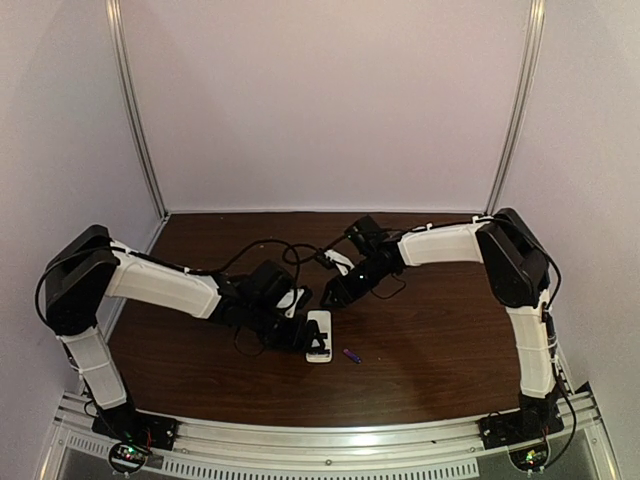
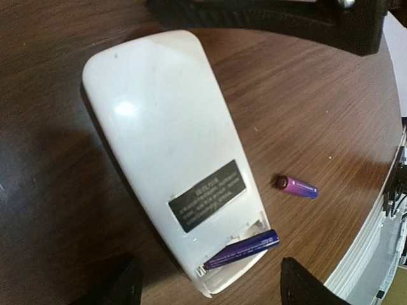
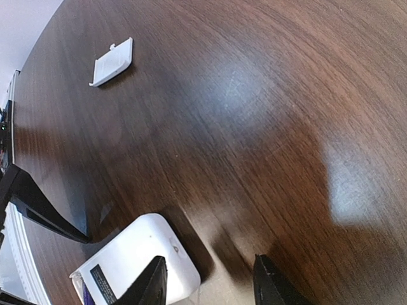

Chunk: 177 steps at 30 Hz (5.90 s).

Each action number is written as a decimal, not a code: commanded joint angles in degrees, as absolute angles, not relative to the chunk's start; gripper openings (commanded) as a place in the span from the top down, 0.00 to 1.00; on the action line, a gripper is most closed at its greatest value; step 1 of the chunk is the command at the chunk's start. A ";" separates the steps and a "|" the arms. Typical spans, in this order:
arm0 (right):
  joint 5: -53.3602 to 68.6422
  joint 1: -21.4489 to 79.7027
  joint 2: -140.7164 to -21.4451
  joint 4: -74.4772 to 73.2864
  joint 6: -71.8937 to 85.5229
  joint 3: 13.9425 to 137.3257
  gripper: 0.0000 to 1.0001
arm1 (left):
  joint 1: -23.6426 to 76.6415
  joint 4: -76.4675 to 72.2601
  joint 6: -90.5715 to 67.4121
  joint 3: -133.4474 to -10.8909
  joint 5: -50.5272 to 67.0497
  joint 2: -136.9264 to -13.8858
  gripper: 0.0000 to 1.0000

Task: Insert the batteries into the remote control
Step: Load the battery into the battery compartment.

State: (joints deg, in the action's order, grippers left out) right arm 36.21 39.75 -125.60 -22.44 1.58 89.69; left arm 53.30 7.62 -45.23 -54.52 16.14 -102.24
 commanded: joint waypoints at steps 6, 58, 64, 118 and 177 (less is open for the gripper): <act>36.04 40.16 -124.08 -22.32 0.75 86.49 0.54 | 54.73 9.91 -43.44 -58.51 14.09 -104.55 0.21; 35.16 40.96 -123.84 -22.03 -0.53 85.47 0.54 | 56.42 17.84 -39.05 -64.94 9.91 -111.03 0.27; 35.14 40.96 -123.88 -22.06 -0.62 85.49 0.54 | 56.38 17.84 -38.54 -65.13 10.01 -111.66 0.27; 35.07 40.98 -124.32 -22.15 -0.79 85.08 0.53 | 57.22 15.80 -36.91 -63.19 9.96 -113.10 0.38; 36.57 39.02 -121.29 -22.39 0.88 81.56 0.48 | 57.21 15.03 -36.12 -62.84 9.90 -110.34 0.20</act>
